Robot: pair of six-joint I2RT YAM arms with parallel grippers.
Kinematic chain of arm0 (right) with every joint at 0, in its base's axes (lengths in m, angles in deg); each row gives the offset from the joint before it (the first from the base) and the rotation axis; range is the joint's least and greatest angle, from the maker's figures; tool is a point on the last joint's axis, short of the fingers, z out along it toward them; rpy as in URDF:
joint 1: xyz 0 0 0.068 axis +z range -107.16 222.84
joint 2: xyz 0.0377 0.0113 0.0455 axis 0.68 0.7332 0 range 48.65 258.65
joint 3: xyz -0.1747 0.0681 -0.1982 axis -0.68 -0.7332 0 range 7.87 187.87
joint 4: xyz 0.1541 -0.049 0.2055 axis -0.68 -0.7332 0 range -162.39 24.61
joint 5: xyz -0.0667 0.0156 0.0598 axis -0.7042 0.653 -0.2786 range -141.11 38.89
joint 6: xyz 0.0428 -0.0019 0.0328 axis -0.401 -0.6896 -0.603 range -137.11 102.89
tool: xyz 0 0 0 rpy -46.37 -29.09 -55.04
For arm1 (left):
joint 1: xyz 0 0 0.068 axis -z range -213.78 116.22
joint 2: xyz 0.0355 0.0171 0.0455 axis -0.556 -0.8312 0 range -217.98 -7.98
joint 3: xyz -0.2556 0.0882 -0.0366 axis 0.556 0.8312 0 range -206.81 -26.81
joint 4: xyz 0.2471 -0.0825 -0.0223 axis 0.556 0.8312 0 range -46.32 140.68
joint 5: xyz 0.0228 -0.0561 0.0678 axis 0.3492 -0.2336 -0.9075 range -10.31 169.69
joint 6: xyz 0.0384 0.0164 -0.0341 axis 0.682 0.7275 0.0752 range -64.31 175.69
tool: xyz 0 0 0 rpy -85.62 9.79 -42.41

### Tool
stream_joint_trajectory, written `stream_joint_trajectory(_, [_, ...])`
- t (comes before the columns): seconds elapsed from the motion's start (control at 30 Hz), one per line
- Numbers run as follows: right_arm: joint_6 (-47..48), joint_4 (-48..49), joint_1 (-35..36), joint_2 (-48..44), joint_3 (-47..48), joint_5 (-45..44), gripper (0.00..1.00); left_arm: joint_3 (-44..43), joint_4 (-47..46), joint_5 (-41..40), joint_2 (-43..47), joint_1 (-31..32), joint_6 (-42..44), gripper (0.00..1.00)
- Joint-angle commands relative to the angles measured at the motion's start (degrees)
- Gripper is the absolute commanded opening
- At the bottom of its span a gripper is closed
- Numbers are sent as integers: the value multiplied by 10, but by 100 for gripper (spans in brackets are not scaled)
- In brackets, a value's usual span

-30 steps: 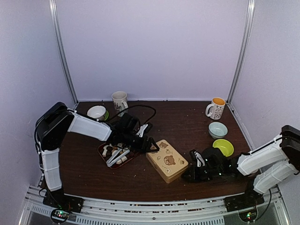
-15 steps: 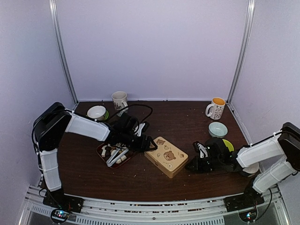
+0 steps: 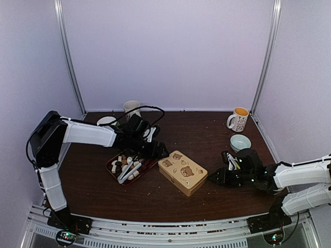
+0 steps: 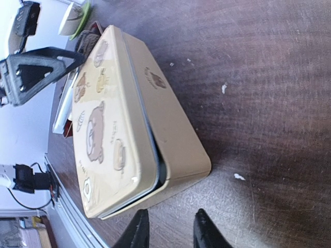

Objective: Pack the chocolate

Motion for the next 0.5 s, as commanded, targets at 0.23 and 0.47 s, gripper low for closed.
stream_joint_trajectory(0.23, [-173, 91, 39, -37, -40, -55, 60, -75, 50, 60, -29, -6, 90, 76])
stream_joint_trajectory(0.47, [-254, 158, 55, -19, -43, -100, 58, -115, 71, 91, -74, -8, 102, 57])
